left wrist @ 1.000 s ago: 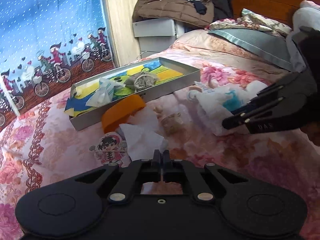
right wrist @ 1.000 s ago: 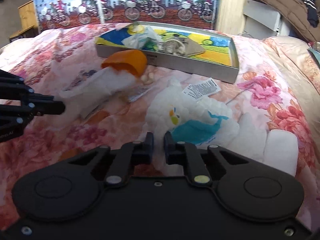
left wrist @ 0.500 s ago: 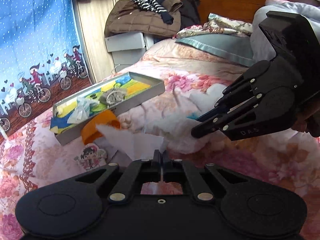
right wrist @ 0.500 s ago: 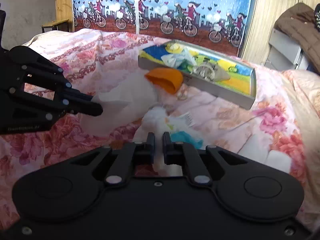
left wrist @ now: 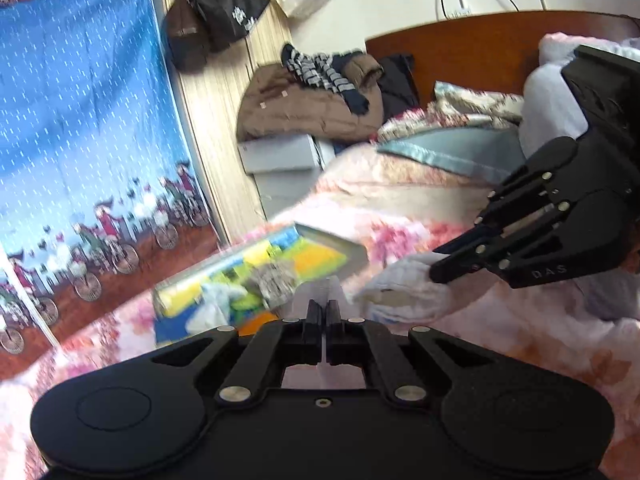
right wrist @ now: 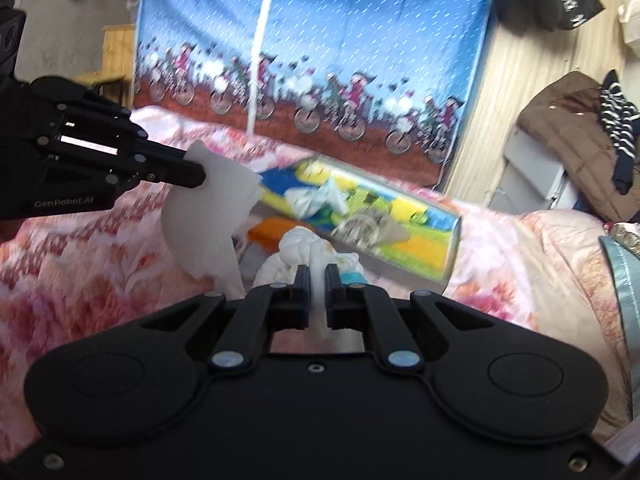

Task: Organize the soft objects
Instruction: 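Carry the diaper and tissue over the tray and lower them in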

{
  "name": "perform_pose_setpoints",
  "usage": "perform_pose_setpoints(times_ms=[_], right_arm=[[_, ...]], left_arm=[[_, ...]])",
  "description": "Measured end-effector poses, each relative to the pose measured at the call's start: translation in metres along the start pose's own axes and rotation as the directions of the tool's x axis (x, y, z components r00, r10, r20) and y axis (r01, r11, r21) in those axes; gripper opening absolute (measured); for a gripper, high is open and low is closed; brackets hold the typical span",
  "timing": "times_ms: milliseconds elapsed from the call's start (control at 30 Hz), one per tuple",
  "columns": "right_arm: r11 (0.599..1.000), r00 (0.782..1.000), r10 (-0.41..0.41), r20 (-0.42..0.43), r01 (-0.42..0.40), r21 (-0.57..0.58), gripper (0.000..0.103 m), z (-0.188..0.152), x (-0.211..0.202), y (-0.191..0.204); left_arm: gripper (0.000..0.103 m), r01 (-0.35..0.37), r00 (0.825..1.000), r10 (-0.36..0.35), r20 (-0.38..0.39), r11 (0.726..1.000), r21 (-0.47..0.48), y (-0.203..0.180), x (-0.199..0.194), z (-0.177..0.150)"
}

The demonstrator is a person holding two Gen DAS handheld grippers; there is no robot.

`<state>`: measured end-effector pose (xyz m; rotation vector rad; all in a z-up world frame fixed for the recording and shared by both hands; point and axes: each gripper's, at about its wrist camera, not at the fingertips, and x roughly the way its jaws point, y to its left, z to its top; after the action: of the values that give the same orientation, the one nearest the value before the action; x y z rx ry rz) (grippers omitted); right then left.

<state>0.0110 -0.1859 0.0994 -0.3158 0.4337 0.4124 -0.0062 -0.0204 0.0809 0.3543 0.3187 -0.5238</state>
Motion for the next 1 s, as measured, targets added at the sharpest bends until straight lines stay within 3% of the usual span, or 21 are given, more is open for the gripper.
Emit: perform_pose_setpoints(times_ms=[233, 367, 467, 733, 1000], right_arm=[[0.997, 0.993, -0.069, 0.097, 0.066, 0.033, 0.002, 0.031, 0.001, -0.032], [0.993, 0.982, -0.120, 0.148, 0.115, 0.041, 0.002, 0.052, 0.020, -0.056], [0.987, 0.975, -0.150, 0.165, 0.139, 0.080, 0.002, 0.066, 0.043, -0.076], [0.963, 0.960, -0.244, 0.138, 0.223, 0.152, 0.002, 0.076, 0.128, -0.112], [0.940, 0.955, -0.291, 0.065, 0.272, 0.206, 0.002, 0.043, 0.206, -0.131]], left_arm=[[0.000, -0.072, 0.991, 0.074, 0.107, 0.997, -0.025, 0.019, 0.008, 0.036], [0.000, -0.115, 0.980, 0.117, 0.164, 0.993, -0.017, 0.026, 0.027, 0.058], [0.000, -0.151, 0.969, 0.160, 0.190, 0.987, -0.062, 0.035, 0.048, 0.071], [0.000, -0.232, 0.959, 0.256, 0.122, 0.956, -0.177, 0.063, 0.137, 0.073], [0.000, -0.266, 0.951, 0.294, 0.094, 0.935, -0.233, 0.086, 0.205, 0.055]])
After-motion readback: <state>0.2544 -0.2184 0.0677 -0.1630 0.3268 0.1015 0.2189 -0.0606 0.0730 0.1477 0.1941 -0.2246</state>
